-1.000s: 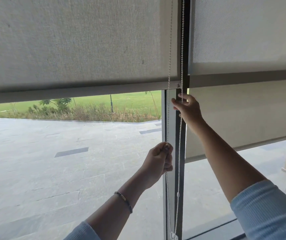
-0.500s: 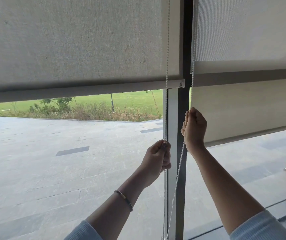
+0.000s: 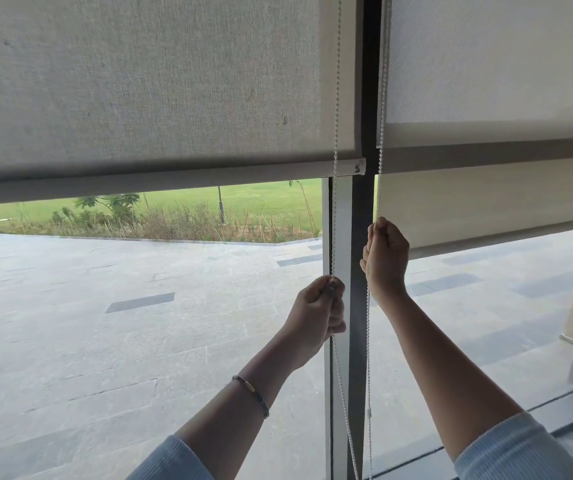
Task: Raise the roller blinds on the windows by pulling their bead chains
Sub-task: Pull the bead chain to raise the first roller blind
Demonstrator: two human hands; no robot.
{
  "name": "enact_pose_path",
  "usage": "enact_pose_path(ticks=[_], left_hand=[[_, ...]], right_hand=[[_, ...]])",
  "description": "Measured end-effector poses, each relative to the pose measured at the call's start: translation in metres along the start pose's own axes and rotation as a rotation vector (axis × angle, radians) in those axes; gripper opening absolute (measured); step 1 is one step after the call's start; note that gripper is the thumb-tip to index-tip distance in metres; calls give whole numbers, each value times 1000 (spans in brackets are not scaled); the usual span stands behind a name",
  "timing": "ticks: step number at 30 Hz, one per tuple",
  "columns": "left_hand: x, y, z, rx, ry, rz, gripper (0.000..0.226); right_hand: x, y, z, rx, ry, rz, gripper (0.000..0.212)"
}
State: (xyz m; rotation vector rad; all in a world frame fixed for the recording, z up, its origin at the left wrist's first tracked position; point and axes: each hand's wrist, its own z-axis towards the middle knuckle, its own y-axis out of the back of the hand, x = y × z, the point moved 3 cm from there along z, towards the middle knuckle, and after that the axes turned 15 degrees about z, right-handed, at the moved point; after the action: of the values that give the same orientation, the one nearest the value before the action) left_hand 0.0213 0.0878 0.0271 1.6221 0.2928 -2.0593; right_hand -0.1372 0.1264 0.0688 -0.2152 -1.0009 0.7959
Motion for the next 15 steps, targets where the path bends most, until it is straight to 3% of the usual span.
enact_pose_path(ticks=[9, 13, 15], left_hand=[[-8, 1, -2, -24, -28, 59, 38], [-11, 19, -3, -170, -87, 338, 31], [-13, 31, -7, -214, -99, 479, 29]], right_hand=[[5, 7, 3, 0, 51, -140, 42], [18, 9, -2, 58, 38, -292, 29], [22, 11, -7, 69, 44, -367, 33]])
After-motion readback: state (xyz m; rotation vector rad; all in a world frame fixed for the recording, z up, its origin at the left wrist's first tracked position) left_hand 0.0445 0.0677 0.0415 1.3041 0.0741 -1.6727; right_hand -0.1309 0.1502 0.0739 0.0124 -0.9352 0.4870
